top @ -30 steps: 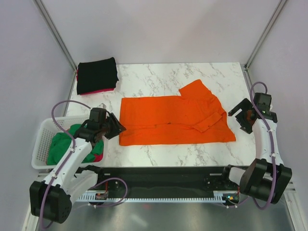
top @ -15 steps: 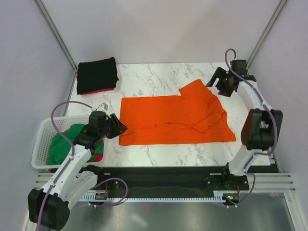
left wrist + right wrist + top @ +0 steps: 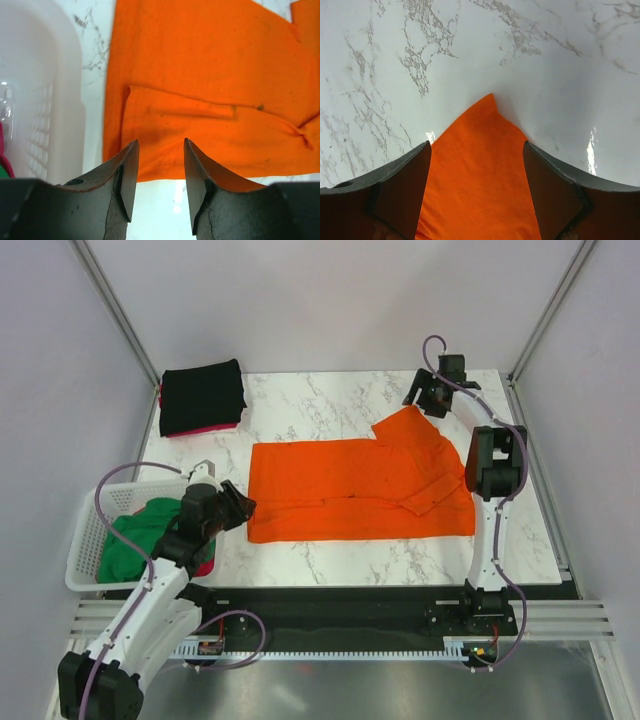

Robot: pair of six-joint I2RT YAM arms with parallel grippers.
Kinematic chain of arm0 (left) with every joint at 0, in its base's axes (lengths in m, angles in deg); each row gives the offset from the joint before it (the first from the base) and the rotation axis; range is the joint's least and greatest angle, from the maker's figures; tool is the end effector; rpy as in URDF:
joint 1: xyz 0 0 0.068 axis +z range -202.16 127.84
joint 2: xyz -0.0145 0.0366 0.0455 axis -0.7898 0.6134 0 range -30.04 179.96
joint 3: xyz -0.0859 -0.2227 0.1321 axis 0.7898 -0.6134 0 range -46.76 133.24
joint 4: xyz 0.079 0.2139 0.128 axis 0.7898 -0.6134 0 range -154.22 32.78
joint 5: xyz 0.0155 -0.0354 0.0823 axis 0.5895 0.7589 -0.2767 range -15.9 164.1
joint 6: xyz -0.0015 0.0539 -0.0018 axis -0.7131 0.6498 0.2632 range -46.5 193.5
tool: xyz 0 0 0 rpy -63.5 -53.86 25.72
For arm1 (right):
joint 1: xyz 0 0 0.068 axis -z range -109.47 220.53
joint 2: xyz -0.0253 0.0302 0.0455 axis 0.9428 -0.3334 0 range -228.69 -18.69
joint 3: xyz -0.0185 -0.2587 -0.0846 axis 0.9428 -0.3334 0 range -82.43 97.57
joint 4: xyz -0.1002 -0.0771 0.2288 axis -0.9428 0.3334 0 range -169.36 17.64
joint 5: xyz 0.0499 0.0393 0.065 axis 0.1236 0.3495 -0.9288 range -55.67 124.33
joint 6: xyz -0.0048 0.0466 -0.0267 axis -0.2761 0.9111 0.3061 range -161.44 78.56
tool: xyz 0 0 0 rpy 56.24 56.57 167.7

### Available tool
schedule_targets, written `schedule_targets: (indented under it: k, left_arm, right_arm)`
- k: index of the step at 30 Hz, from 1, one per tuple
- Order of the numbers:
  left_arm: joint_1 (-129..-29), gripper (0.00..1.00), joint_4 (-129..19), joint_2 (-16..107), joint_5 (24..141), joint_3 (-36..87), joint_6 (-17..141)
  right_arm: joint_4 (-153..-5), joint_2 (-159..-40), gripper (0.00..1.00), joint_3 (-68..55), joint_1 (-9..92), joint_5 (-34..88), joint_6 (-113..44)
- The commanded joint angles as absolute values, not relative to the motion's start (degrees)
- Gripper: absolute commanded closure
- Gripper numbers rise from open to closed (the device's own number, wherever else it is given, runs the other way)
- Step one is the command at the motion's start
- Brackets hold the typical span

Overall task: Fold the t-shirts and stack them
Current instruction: Fold the tshirt

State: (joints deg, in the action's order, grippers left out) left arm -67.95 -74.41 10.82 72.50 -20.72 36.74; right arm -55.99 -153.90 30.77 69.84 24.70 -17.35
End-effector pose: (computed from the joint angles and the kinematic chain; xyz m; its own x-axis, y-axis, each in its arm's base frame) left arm 0.1595 -0.0441 0.2234 -0.5577 -0.4641 -0.6882 -0.1059 0.8621 -0.4956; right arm 0.5335 0.0122 0.1856 -0.7025 0.3941 -0.5926 0.1725 0.9021 0.3955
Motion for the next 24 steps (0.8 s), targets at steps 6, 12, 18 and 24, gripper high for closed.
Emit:
schedule_targets:
  k: [6,12,18,24]
  left_arm:
    - [-67.98,0.53,-68.29,4.24,65.94,-29.62,39.04]
    - [-68.07,0.53,-66.89,2.92,65.49,-31.47,39.13]
    - [-68.07,0.53,-66.18,5.03,65.40,-31.64,38.96]
    - [-67.98,0.53,-65.13,7.23,65.58,-31.64,38.60]
  right_arm:
    - [-61.08,-161.33,0.21,39.38,68.95,29.32,-21.66]
    - [-61.61,-161.95,0.24,39.82,68.86,30.64,-22.90]
    - [-61.96,-161.51,0.35,36.49,67.55,30.29,-23.33]
    - [-63.70,-159.76,0.54,31.23,65.61,33.10,-23.26]
